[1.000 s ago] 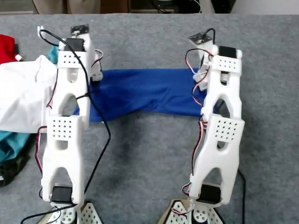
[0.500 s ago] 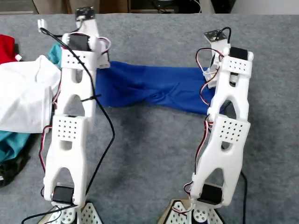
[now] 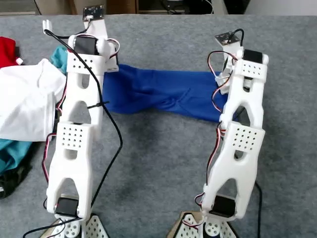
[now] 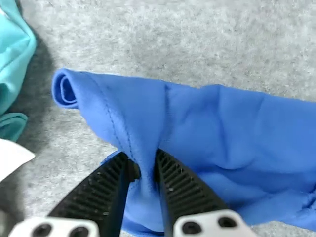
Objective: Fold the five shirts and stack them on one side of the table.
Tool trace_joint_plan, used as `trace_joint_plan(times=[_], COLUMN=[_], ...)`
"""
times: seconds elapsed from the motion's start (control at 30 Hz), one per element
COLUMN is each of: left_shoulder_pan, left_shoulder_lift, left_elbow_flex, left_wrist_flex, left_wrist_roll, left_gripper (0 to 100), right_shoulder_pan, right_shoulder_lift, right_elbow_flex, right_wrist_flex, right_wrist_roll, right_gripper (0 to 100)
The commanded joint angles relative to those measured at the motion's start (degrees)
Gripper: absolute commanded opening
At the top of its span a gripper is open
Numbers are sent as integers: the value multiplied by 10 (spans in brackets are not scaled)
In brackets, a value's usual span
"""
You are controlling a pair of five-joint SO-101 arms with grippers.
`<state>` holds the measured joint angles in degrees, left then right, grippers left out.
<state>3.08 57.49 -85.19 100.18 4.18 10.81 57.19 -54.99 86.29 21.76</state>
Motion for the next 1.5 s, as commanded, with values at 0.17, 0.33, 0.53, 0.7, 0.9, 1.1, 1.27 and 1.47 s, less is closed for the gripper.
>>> trace_joint_plan(times=[0.17, 0.33, 0.53, 0.7, 0.9, 1.1, 1.27, 1.47], left_shoulder_pan=[-45, -71, -47, -11, -37, -43, -4, -11], left_shoulder_lift=[-3, -3, -5, -3, 15, 36, 40, 100], left_elbow_flex=[-21, -25, -23, -21, -27, -26, -27, -26], left_wrist_flex=[5, 5, 5, 5, 4, 3, 3, -37], left_wrist_roll=[4, 18, 59, 60, 59, 62, 64, 64], left_gripper=[197, 233, 222, 57, 47, 50, 47, 47], right_shoulder_pan=[-9, -10, -10, -11, -17, -19, -44, -39], right_shoulder_lift=[-8, -9, -32, -44, -16, 10, 63, 129], right_elbow_flex=[-60, -64, -109, -179, -199, -225, -240, -269], right_wrist_flex=[21, 27, 69, 125, 130, 129, 117, 90], right_wrist_roll=[-5, -6, -18, -22, -21, -21, -21, -18], right_gripper=[223, 388, 415, 398, 224, 73, 63, 62])
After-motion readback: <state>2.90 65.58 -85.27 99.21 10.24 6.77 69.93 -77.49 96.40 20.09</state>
